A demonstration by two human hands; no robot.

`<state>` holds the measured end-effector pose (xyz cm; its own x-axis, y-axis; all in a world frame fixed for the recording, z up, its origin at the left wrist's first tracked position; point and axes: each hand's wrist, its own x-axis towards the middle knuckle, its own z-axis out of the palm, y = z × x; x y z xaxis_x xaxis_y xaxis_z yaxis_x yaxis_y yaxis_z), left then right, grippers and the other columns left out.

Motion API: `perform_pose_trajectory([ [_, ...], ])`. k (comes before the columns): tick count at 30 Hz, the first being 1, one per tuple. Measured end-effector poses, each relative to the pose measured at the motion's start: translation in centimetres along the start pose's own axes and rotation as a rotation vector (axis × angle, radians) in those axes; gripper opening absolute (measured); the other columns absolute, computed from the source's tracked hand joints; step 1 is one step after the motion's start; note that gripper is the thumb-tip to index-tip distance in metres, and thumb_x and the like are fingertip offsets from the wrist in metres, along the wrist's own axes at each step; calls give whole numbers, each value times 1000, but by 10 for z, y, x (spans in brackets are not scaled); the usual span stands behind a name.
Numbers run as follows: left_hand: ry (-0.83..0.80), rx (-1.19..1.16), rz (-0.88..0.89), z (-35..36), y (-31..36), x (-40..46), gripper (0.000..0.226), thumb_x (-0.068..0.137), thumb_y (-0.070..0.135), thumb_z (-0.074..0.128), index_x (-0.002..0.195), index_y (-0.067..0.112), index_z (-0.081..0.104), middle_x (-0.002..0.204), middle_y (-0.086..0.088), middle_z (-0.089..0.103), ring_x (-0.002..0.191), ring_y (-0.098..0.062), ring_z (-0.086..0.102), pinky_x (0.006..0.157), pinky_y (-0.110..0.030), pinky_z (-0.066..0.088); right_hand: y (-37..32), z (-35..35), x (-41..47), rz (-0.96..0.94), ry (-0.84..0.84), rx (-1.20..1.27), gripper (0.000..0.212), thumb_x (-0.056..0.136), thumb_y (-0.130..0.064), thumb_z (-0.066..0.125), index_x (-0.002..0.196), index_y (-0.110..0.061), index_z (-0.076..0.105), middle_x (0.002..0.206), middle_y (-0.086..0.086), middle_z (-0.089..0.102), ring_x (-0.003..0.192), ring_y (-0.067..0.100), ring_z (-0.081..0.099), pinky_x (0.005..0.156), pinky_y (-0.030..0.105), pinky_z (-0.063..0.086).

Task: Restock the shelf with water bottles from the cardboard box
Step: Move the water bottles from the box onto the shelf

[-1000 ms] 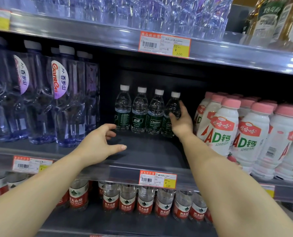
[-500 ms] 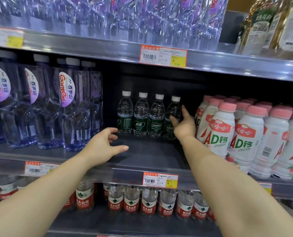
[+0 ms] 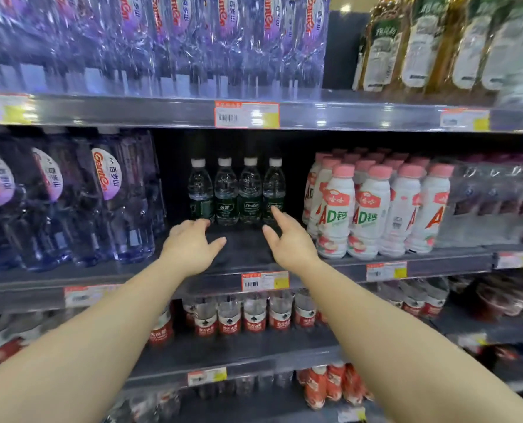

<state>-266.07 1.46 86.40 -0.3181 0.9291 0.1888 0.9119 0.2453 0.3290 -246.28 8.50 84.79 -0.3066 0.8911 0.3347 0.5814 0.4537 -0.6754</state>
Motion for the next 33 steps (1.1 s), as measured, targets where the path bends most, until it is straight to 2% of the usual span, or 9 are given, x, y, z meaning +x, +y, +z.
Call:
perform_pose_trajectory([
  [3,58,174,42,1,36,-32,67,95,60,41,147,17,40,146,-13,46,132,-35,43,104,-43,41,6,-33,-36,-32,-5,-25,57,101,-41,41,153,-30,22,159,0,24,146,19,21,117,36,24],
  [6,104,252,104,9,95,-69,67,96,61,37,146,18,42,145,-9,48,132,-31,44,106,-42,40,29,-84,-81,-40,-10,-100,55,101,-41,40,153,-29,24,157,2,30,142,22,30,112,37,32],
  [10,86,277,226,38,209,-122,63,97,58,35,143,16,44,146,-12,45,136,-32,38,110,-45,33,92,-183,-145,-3,46,-371,55,101,-46,37,151,-26,28,155,6,33,140,26,31,109,42,35],
  [13,50,266,348,64,301,-154,60,97,56,36,136,12,49,137,-15,51,128,-36,44,106,-50,36,143,-264,-193,111,95,-572,56,101,-49,31,152,-28,24,157,7,29,144,28,23,113,43,31],
  [16,20,239,485,94,384,-179,63,97,58,33,143,15,43,139,-14,50,129,-37,42,106,-49,35,189,-336,-238,244,173,-673,56,101,-50,31,151,-27,27,155,10,33,143,32,25,111,46,32],
  [21,-10,146,709,148,518,-215,64,97,60,34,144,18,43,143,-11,47,133,-33,40,109,-47,33,266,-434,-311,495,210,-714,58,101,-52,25,154,-29,20,159,7,23,146,30,18,114,47,27],
  [24,-51,94,813,178,592,-233,62,98,58,34,145,19,41,149,-10,42,139,-30,34,114,-45,27,314,-479,-339,619,261,-687,58,100,-55,24,153,-31,20,160,5,22,147,28,16,115,49,25],
  [33,-139,15,1018,297,795,-213,62,98,59,35,145,20,41,151,-10,39,141,-31,31,115,-47,27,472,-595,-357,823,365,-768,58,99,-55,28,152,-32,21,158,5,26,146,28,18,117,47,23],
])
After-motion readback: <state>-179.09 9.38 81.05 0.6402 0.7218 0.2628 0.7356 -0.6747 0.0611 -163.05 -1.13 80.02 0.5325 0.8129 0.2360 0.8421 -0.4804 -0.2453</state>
